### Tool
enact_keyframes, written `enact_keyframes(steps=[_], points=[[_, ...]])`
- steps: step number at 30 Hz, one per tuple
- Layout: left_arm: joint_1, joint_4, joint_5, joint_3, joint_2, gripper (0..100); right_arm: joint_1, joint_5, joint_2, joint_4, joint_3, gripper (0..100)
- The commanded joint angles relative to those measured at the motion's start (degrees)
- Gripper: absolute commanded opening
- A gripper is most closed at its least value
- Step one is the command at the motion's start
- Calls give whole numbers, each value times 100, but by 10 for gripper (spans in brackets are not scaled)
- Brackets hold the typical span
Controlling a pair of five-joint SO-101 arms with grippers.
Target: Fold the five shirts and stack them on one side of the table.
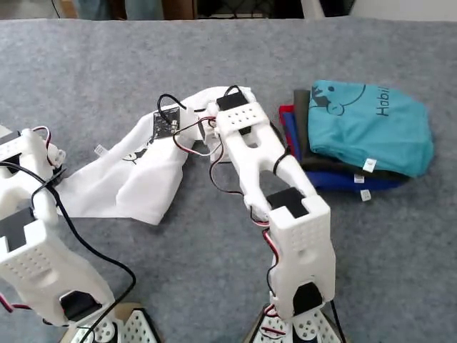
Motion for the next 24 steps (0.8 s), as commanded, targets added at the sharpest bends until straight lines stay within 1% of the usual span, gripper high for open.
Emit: enact_keyframes(steps=[1, 3, 6, 8, 17, 24], points=[[-119, 18, -35, -224, -35, 55, -88, 62, -66, -123, 4, 110], [-119, 18, -35, -224, -35, 55, -79, 62, -57, -123, -22, 132], [-110, 18, -35, -224, -35, 55, -70, 62, -66, -176, -22, 204], [-110, 18, -35, -224, -35, 55, -70, 62, -66, -176, -22, 227], [-110, 18, -35, -224, -35, 55, -53, 62, 136, -211, -22, 217], [-119, 18, -35, -224, -35, 55, 0, 62, 488, -571, -75, 218]])
